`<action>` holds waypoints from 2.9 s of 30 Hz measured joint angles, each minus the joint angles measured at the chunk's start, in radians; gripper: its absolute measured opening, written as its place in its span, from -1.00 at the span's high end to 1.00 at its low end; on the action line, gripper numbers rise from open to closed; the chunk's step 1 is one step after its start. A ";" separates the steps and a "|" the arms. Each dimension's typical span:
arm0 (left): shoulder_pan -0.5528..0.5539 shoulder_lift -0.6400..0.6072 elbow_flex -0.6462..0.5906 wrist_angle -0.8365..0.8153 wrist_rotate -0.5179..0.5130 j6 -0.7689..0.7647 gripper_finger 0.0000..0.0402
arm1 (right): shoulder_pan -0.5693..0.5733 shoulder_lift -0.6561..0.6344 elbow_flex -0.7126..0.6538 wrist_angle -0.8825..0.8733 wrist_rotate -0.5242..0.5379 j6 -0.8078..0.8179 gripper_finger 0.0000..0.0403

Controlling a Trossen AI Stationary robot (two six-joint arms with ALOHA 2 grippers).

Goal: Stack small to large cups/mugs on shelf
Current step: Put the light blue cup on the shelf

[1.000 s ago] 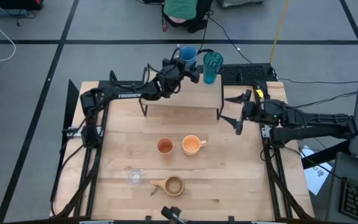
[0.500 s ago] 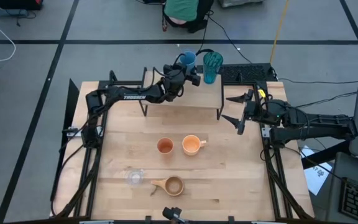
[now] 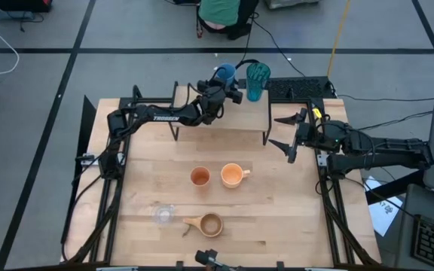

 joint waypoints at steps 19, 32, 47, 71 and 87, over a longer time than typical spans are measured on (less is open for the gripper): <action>-0.002 0.000 -0.001 -0.107 -0.001 -0.094 -0.48 | 0.000 0.000 0.000 0.008 -0.001 -0.002 -0.73; -0.003 0.002 -0.014 -0.074 -0.027 -0.126 -0.48 | 0.000 0.000 0.000 0.008 -0.001 -0.008 -0.73; -0.013 0.019 -0.015 -0.029 -0.032 -0.078 -0.64 | 0.000 -0.018 0.000 0.011 -0.002 -0.018 -0.73; -0.054 0.014 -0.015 -0.017 -0.081 -0.033 -0.88 | 0.000 -0.020 0.000 0.011 -0.002 -0.025 -0.73; -0.105 -0.040 -0.005 -0.017 -0.224 0.111 -0.88 | 0.000 -0.019 0.001 0.008 -0.002 -0.023 -0.73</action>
